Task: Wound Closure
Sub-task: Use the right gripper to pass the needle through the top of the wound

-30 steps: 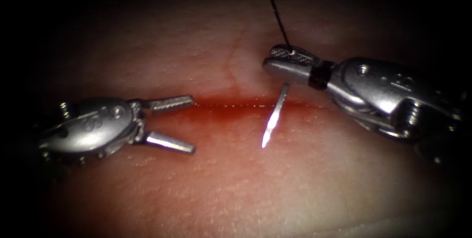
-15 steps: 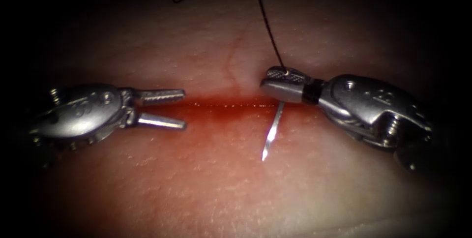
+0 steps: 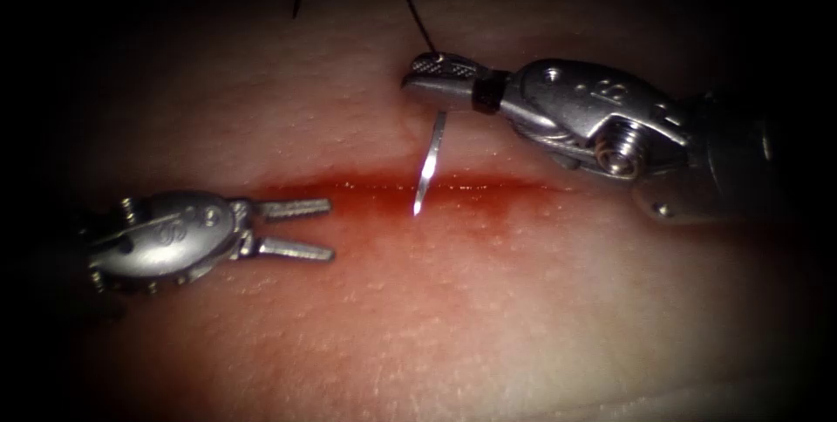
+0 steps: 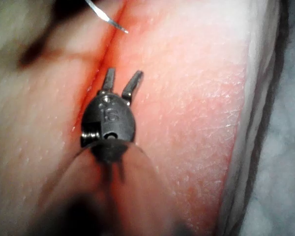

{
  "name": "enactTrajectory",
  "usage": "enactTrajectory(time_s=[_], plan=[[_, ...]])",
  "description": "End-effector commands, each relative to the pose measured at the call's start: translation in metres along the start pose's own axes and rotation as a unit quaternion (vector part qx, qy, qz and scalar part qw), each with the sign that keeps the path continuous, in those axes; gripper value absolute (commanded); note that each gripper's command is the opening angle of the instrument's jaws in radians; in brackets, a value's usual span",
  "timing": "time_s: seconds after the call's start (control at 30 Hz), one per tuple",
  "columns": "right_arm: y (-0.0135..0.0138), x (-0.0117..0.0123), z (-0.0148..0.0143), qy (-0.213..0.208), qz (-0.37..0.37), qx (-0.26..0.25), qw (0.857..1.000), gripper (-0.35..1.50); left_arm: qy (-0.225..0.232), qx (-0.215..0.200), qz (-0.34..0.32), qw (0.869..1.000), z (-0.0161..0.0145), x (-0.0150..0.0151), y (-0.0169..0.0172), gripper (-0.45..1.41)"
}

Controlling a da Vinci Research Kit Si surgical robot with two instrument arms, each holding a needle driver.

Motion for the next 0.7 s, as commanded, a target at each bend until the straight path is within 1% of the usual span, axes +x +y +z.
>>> enactTrajectory(time_s=[0.03,0.1,0.13,0.2,0.37,0.47,0.7], plan=[[0.0004,0.0004,0.0023,0.005,-0.028,0.005,1.000,-0.35,-0.014,0.001,0.005,1.000,0.0011,-0.0010,-0.0001,0.00],[0.0007,0.0006,0.0031,0.008,-0.046,0.007,0.999,-0.35,-0.029,-0.001,0.010,1.000,0.0013,-0.0016,-0.0001,0.00],[0.0010,0.0009,0.0039,0.013,-0.058,0.012,0.998,-0.35,-0.048,-0.004,0.006,0.999,0.0015,-0.0023,0.0000,0.00],[0.0015,0.0013,0.0048,0.019,-0.074,0.018,0.997,-0.35,-0.065,-0.004,0.008,0.998,0.0017,-0.0030,0.0000,0.00],[0.0017,0.0018,0.0065,0.027,-0.102,0.033,0.994,-0.35,-0.085,0.017,0.006,0.996,0.0017,-0.0035,-0.0007,-0.01],[0.0015,0.0020,0.0079,0.041,-0.131,0.040,0.990,-0.35,-0.097,0.029,0.004,0.995,0.0018,-0.0040,-0.0009,-0.03],[0.0014,0.0019,0.0097,0.053,-0.178,0.038,0.982,-0.35,-0.125,0.038,-0.005,0.991,0.0020,-0.0055,-0.0010,-0.03]])
